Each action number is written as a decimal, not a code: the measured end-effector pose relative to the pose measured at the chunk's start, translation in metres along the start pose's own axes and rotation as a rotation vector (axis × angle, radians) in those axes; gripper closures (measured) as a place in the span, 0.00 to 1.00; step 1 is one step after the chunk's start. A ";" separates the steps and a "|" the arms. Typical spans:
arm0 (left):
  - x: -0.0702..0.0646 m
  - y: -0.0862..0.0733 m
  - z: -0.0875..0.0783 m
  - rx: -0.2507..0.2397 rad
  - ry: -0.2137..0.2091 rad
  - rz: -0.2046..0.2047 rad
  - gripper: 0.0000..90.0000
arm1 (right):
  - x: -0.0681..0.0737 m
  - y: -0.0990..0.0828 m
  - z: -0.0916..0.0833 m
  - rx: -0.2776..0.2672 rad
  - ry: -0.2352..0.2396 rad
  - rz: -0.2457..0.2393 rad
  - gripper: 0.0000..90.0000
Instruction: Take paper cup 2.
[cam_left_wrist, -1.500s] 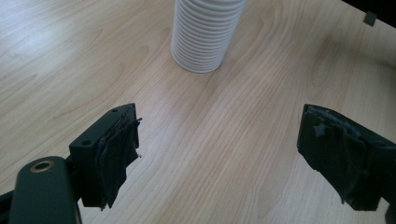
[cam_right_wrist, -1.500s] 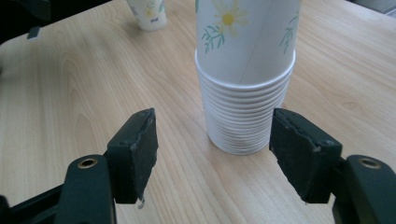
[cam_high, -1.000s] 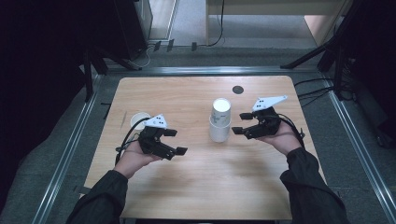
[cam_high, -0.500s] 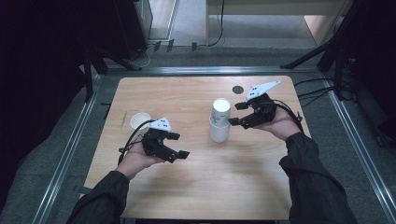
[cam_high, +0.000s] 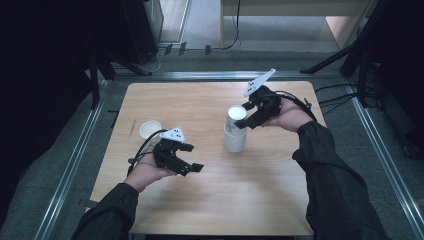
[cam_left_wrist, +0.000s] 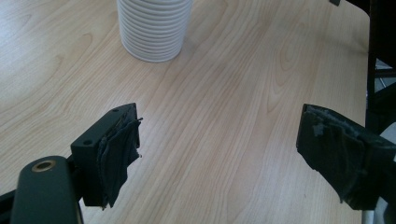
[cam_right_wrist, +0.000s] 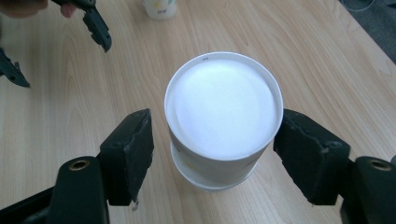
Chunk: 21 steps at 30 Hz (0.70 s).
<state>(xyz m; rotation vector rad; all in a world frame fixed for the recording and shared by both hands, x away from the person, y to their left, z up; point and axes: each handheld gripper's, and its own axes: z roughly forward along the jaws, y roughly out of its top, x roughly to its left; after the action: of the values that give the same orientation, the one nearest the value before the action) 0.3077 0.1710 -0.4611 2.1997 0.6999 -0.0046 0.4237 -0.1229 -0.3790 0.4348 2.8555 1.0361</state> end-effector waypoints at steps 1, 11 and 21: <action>0.000 0.000 0.000 0.000 0.000 0.001 0.15 | 0.000 0.003 0.001 0.015 -0.001 -0.005 0.32; 0.000 0.000 0.000 0.000 -0.006 -0.002 0.15 | -0.003 0.025 0.015 0.169 0.007 -0.033 0.33; 0.000 0.000 0.000 -0.001 -0.007 -0.001 0.15 | -0.003 0.041 0.021 0.289 0.006 -0.055 0.36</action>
<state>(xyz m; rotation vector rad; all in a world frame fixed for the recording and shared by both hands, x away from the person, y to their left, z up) 0.3076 0.1710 -0.4611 2.1977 0.6966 -0.0126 0.4404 -0.0803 -0.3691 0.3683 3.0124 0.6181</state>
